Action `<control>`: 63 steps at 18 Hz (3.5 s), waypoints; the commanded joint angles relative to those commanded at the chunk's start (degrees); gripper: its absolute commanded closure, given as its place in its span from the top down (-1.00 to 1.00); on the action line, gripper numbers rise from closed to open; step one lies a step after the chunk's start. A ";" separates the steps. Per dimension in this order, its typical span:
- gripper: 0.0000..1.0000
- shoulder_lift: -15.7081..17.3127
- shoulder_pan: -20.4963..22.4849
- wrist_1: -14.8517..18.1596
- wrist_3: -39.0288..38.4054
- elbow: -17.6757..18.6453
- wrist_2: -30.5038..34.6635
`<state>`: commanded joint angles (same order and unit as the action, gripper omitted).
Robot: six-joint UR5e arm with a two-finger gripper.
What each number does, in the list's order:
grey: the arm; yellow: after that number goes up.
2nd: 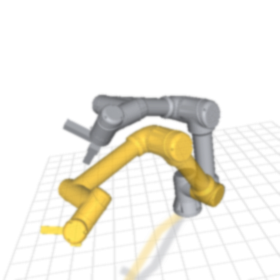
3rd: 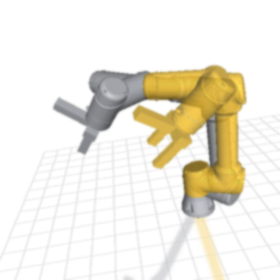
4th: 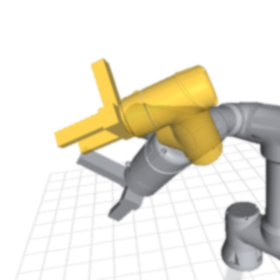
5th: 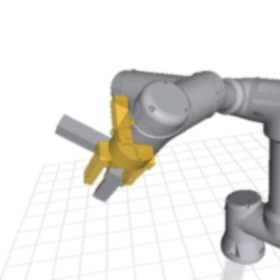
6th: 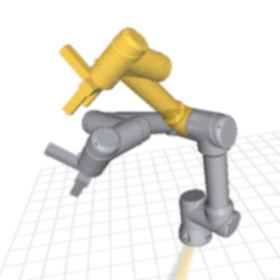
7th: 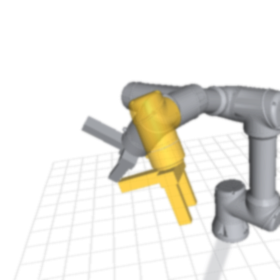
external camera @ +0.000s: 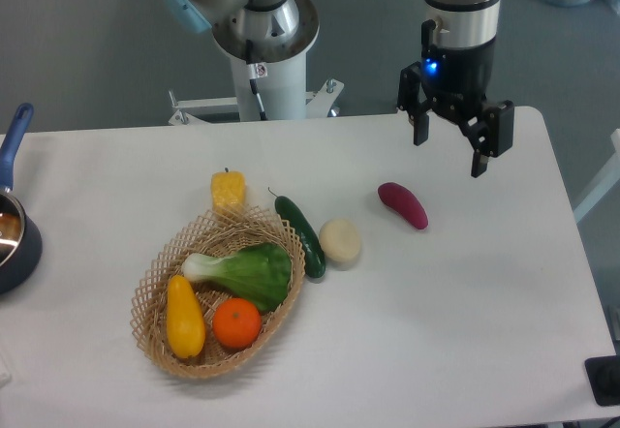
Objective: Pick up the mango from the basket
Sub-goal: 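Move the open gripper over the wicker basket toward the yellow mango, then lower the gripper into the basket around the yellow mango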
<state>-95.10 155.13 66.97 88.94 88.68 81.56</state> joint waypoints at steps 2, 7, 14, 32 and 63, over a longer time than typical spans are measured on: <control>1.00 0.00 -0.17 -0.35 -0.09 0.35 0.17; 1.00 0.00 -0.53 -0.70 -1.31 0.35 0.35; 1.00 0.17 -0.70 -7.62 -3.94 5.87 -0.87; 1.00 -7.55 -15.89 -18.37 -38.82 7.04 5.08; 1.00 -23.20 -35.77 -18.37 -81.39 1.14 3.78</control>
<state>-118.30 119.36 48.60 7.56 89.83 85.34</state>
